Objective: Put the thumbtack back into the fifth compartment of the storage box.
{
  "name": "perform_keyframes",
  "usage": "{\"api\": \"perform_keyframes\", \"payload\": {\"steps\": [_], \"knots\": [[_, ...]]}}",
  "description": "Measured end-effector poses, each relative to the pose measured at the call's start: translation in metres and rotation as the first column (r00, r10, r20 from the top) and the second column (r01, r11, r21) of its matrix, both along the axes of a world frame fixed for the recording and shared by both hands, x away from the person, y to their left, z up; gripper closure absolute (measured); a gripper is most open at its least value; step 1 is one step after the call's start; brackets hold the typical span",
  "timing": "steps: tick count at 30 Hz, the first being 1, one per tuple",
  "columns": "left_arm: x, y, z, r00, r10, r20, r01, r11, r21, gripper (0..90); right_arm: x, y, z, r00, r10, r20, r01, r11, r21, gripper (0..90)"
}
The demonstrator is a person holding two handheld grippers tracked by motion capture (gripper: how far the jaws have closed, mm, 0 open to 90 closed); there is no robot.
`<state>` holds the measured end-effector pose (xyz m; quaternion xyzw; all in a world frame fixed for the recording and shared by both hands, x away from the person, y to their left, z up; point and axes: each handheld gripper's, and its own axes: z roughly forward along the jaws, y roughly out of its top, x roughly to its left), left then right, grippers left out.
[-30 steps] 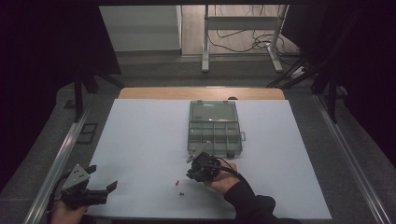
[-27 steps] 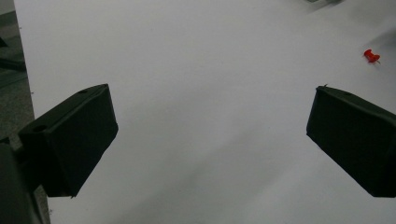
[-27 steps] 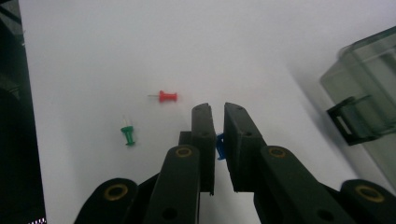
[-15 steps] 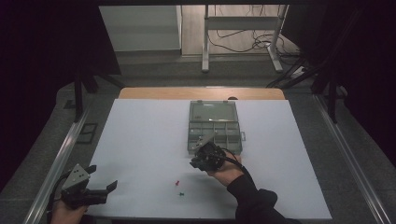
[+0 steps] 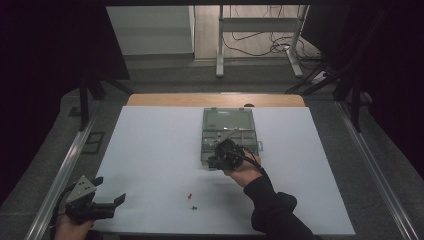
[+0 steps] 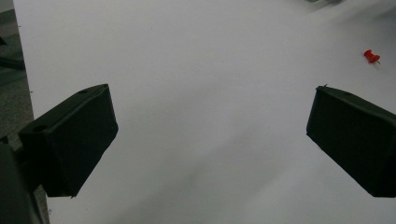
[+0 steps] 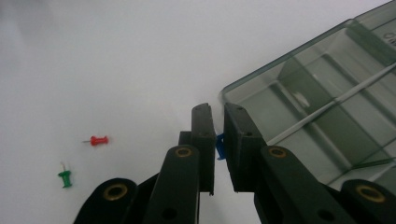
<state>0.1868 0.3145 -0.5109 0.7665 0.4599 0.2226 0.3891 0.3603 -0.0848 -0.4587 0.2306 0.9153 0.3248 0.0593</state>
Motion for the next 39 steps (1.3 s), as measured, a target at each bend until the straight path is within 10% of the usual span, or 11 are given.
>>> {"api": "perform_keyframes", "payload": {"steps": [31,39], "knots": [[0.000,0.000,0.000,1.0000,-0.002,-0.002,0.002,1.0000,0.006,2.4,0.045,0.018,-0.012,0.9956,-0.090,0.027,0.091,0.994,-0.059,82.1],[0.000,-0.001,0.000,1.0000,-0.002,-0.001,0.002,0.9999,0.010,2.4,0.042,0.016,-0.007,0.9944,-0.098,0.041,0.100,0.993,-0.055,65.4]]}}
